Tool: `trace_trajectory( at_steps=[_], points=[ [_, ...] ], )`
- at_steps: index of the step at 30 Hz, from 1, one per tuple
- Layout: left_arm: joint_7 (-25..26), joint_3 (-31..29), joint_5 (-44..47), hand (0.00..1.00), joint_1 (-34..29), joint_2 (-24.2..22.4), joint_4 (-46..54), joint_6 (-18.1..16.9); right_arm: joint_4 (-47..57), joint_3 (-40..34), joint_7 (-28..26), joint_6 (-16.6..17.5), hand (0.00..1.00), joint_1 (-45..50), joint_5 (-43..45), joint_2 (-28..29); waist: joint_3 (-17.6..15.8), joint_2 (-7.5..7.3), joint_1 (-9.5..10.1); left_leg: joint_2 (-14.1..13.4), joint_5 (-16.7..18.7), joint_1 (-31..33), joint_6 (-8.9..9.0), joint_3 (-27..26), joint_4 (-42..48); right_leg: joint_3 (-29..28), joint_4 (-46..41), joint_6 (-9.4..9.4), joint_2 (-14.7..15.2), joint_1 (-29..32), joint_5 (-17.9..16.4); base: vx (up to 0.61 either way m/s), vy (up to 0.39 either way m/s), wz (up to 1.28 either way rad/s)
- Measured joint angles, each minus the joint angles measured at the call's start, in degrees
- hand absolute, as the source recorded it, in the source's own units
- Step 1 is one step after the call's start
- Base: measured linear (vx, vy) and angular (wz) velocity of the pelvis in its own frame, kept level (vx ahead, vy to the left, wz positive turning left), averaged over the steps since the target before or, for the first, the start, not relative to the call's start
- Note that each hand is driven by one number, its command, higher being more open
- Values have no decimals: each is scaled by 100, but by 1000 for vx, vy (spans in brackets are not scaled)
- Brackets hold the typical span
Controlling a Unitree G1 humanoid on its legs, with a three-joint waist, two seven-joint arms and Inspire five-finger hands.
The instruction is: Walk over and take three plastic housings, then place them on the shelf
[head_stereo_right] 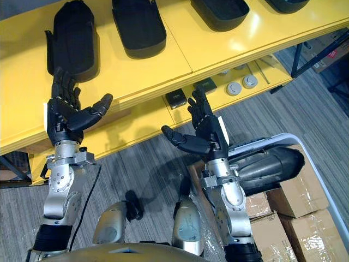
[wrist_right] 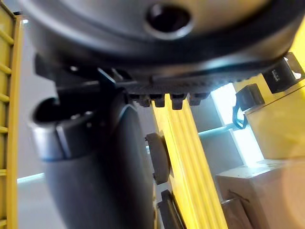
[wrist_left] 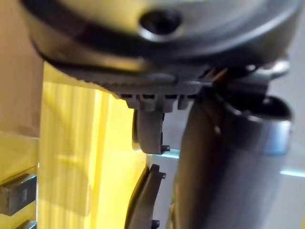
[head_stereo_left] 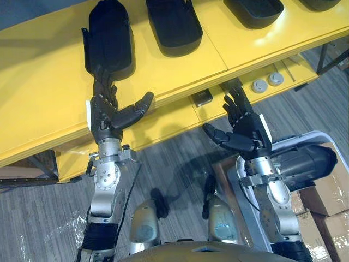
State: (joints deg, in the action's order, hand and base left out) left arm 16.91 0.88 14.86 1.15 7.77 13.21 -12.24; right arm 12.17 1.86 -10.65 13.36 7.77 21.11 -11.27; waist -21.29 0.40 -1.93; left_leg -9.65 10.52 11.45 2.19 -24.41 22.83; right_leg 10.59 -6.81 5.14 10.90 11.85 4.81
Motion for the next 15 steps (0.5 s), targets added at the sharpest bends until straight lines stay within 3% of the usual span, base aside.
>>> trace_trajectory(
  at_steps=[9, 15],
  points=[
    [376, 2, -12, 100, 160, -10, 1, -130, 423, 88, 9, 1, 100, 88, -15, 3, -130, -23, -8, -3, -1, 13, 2, -106, -18, -141, -101, -2, -1, 160, -2, -24, -3, -7],
    [265, -4, 8, 100, -82, -38, 240, -130, 639, 87, -4, 124, 100, 117, -102, 60, -131, -28, 0, 37, -52, -75, 5, -74, -123, -101, -91, -2, 8, 78, -3, 8, -1, 4]
  ],
)
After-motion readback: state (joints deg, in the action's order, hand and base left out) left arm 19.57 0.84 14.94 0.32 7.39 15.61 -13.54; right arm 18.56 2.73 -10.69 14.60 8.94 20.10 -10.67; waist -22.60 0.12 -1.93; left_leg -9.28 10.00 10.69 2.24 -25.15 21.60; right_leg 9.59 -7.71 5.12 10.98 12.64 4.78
